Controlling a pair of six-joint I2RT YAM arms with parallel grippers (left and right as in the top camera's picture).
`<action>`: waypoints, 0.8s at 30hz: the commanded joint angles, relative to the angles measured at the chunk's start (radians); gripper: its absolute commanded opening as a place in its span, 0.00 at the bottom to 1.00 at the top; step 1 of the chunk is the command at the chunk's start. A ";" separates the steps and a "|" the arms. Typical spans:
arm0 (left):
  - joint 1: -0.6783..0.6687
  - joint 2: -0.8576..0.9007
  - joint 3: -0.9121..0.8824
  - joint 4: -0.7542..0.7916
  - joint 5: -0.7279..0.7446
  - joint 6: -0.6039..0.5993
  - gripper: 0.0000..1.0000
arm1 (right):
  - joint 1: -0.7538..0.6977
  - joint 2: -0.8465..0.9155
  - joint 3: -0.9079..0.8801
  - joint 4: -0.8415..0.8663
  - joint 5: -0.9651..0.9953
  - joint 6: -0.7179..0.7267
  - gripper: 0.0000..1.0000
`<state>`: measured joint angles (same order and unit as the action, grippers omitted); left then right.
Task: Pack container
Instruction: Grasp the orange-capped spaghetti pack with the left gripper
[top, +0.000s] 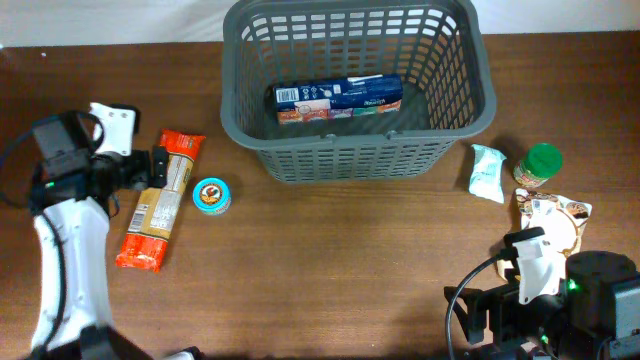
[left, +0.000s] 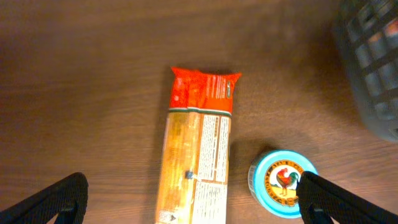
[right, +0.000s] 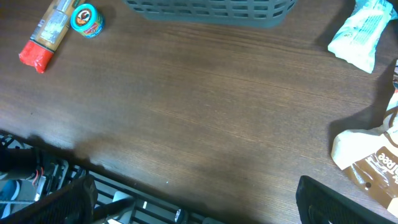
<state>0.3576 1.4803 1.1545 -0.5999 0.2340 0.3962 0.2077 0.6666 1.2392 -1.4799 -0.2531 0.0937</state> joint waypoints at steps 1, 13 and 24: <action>-0.009 0.129 -0.046 0.068 -0.032 -0.022 0.99 | 0.008 -0.004 -0.002 0.003 -0.006 -0.011 0.99; -0.024 0.405 -0.046 0.261 -0.096 -0.029 0.99 | 0.008 -0.004 -0.002 0.003 -0.006 -0.010 0.99; -0.081 0.491 -0.046 0.286 -0.127 -0.014 0.96 | 0.008 -0.004 -0.002 0.003 -0.006 -0.007 0.99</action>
<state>0.2832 1.9385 1.1168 -0.3073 0.1268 0.3767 0.2077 0.6666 1.2392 -1.4799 -0.2531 0.0937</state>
